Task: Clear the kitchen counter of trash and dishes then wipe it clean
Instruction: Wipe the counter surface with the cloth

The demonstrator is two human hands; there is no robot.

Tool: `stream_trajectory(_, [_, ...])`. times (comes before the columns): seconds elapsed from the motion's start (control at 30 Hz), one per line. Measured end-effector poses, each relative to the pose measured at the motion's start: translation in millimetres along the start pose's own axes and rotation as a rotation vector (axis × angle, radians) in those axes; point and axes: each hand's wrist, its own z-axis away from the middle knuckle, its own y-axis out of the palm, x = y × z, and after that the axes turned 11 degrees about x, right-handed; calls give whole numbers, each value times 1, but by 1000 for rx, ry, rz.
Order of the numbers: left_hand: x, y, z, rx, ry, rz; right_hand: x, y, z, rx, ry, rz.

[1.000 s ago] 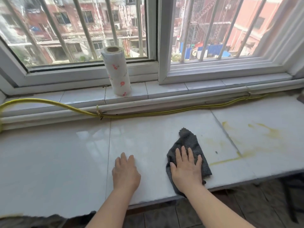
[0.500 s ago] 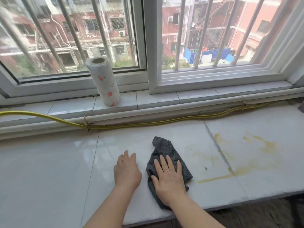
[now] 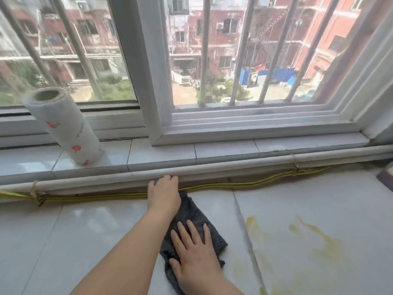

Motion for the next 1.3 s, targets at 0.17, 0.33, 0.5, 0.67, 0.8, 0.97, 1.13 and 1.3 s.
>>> stream_trajectory(0.17, [-6, -7, -5, 42, -26, -137, -6, 9, -12, 20, -36, -25])
stream_trajectory(0.33, [5, 16, 4, 102, -99, -59, -1, 10, -21, 5, -100, 32])
stream_trajectory(0.5, [5, 12, 9, 115, -56, -147, 3, 3, -22, -25, -137, 43])
stream_trajectory(0.67, [13, -1, 17, 137, 32, -242, 30, -10, -39, 11, -254, 96])
stream_trajectory(0.8, [20, -15, 20, 43, 84, -223, 50, -25, -70, -59, -282, -314])
stream_trajectory(0.97, [25, -29, 19, -54, 65, -163, 31, -50, -101, -64, -59, -23])
stream_trajectory(1.13, [28, -22, 22, -43, 55, -107, -40, -56, -83, -23, 341, -60])
stream_trajectory(1.3, [25, -15, 25, -21, 28, -97, -66, -42, -45, -35, 475, -72])
